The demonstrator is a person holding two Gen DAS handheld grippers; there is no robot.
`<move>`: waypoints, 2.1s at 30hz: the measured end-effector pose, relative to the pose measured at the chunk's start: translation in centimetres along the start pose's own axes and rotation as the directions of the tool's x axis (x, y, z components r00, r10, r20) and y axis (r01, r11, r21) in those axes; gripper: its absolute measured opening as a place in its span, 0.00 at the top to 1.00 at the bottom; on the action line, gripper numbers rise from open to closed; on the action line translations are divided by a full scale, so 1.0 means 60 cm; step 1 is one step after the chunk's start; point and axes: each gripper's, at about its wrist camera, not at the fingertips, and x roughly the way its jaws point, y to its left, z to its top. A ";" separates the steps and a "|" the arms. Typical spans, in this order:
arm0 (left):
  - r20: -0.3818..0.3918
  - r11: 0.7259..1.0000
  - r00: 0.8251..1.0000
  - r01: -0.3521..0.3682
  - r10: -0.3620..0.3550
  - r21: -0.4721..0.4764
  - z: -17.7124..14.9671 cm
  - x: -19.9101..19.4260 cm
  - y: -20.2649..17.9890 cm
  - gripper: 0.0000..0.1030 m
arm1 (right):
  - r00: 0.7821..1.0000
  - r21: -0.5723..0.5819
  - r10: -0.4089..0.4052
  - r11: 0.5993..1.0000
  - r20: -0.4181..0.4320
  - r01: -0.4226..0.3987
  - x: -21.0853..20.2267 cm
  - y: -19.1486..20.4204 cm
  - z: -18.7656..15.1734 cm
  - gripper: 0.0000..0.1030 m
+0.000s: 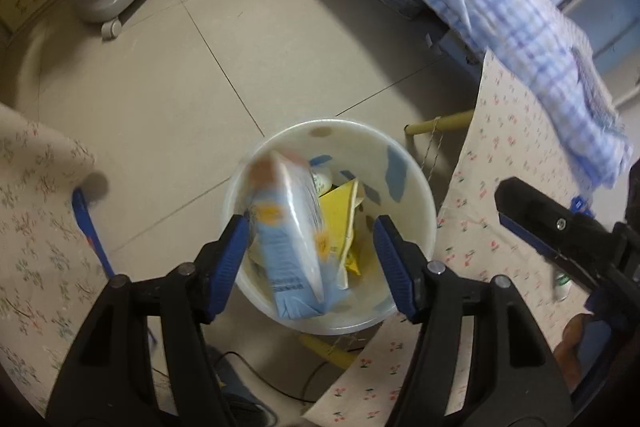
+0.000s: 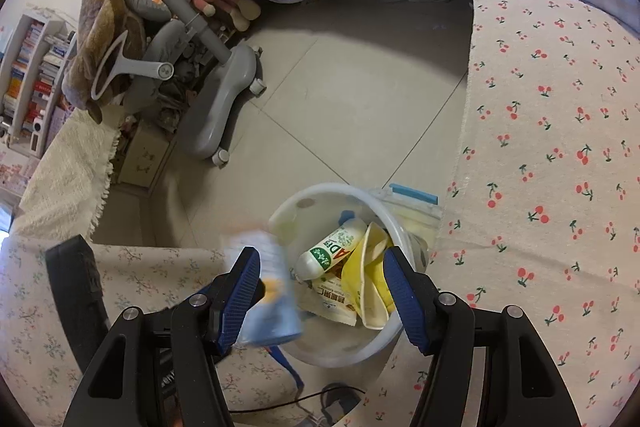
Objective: Collect trash
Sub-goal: 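Open both tools to drop the bottle and carton into the bucket, then move both tools back over the bed toward the remaining items, then grasp the white AD bottle with the left tool while the right tool grasps the tissue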
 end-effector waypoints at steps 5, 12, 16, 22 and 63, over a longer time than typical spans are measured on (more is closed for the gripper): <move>0.020 0.999 0.999 0.027 -0.026 -0.021 -0.002 -0.013 0.000 0.35 | 1.000 0.016 -0.009 1.000 0.018 0.009 -0.012 -0.011 0.006 0.36; 0.032 0.998 0.998 0.061 -0.060 -0.029 -0.005 -0.025 -0.008 0.35 | 0.999 -0.001 -0.033 0.999 0.034 0.033 -0.034 -0.011 0.004 0.36; 0.045 0.996 0.995 0.089 -0.088 -0.019 -0.013 -0.040 -0.024 0.35 | 0.997 -0.007 -0.050 0.999 0.053 0.050 -0.059 -0.022 0.004 0.36; 0.051 0.992 0.991 0.123 -0.124 0.013 -0.034 -0.061 -0.059 0.35 | 0.992 -0.016 -0.090 0.996 0.092 0.091 -0.111 -0.046 -0.001 0.36; -0.254 0.905 0.918 0.362 -0.304 0.224 -0.210 0.149 -0.624 0.35 | 0.925 0.507 -0.365 0.819 0.101 0.268 -0.448 -0.635 -0.056 0.25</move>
